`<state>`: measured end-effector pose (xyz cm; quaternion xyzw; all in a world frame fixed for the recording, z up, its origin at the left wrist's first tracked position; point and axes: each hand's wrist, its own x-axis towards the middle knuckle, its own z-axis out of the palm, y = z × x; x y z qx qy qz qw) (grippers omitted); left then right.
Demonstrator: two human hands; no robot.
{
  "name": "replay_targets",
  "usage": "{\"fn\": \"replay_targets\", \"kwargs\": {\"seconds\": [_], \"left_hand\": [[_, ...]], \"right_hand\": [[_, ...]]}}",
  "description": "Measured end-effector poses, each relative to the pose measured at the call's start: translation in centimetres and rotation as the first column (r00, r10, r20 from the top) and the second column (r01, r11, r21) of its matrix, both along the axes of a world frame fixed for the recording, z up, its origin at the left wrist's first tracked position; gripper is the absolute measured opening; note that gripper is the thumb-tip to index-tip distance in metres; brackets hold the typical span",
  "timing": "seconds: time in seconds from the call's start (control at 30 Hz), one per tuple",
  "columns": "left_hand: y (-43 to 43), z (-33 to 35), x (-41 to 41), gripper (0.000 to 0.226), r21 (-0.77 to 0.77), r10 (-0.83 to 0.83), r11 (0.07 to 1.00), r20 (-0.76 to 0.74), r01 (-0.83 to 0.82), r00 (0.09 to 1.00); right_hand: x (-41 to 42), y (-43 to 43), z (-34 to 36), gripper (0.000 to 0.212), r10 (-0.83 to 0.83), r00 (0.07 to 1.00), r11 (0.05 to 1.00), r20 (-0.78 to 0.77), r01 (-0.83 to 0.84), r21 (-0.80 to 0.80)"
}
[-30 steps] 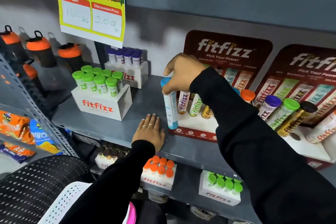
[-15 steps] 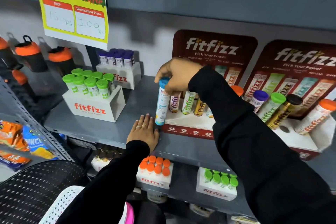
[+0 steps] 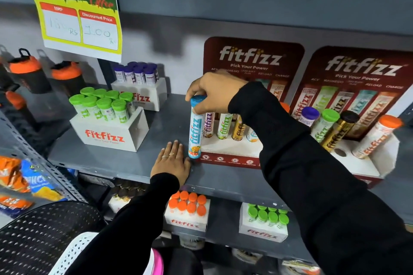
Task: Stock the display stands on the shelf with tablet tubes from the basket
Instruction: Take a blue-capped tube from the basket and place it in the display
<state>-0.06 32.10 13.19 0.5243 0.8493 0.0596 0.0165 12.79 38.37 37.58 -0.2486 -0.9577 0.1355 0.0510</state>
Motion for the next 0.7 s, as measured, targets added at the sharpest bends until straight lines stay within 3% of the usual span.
{"fn": "replay_targets", "kwargs": {"seconds": [0.13,0.27,0.4,0.47,0.57,0.7], "left_hand": [[0.0,0.1,0.1,0.056,0.016,-0.001,1.000,0.004,0.001,1.000],[-1.0,0.5,0.9,0.049,0.371,0.054,0.925,0.079,-0.079,0.995],[-1.8,0.4,4.7,0.041,0.589,-0.153,0.795,-0.037,0.145,0.988],[-0.9,0.8,7.4,0.038,0.583,-0.331,0.747,-0.091,0.319,0.939],[1.3,1.2,11.8,0.035,0.434,-0.536,0.699,-0.208,0.568,0.818],[3.4,1.4,17.7,0.035,0.247,-0.595,0.750,-0.155,0.614,0.789]], "right_hand": [[0.5,0.4,-0.3,0.035,-0.050,0.998,0.999,-0.036,0.050,0.018],[1.9,0.9,-0.2,0.034,-0.078,0.995,0.996,-0.066,0.081,0.037],[4.8,1.2,0.5,0.033,-0.093,0.989,0.996,-0.118,0.094,0.008],[6.6,1.4,0.7,0.031,-0.124,0.977,0.992,-0.172,0.123,-0.015],[9.9,2.1,1.0,0.029,-0.192,0.955,0.981,-0.227,0.192,-0.021],[15.5,3.3,1.4,0.027,-0.288,0.904,0.955,-0.316,0.296,-0.024]]}}
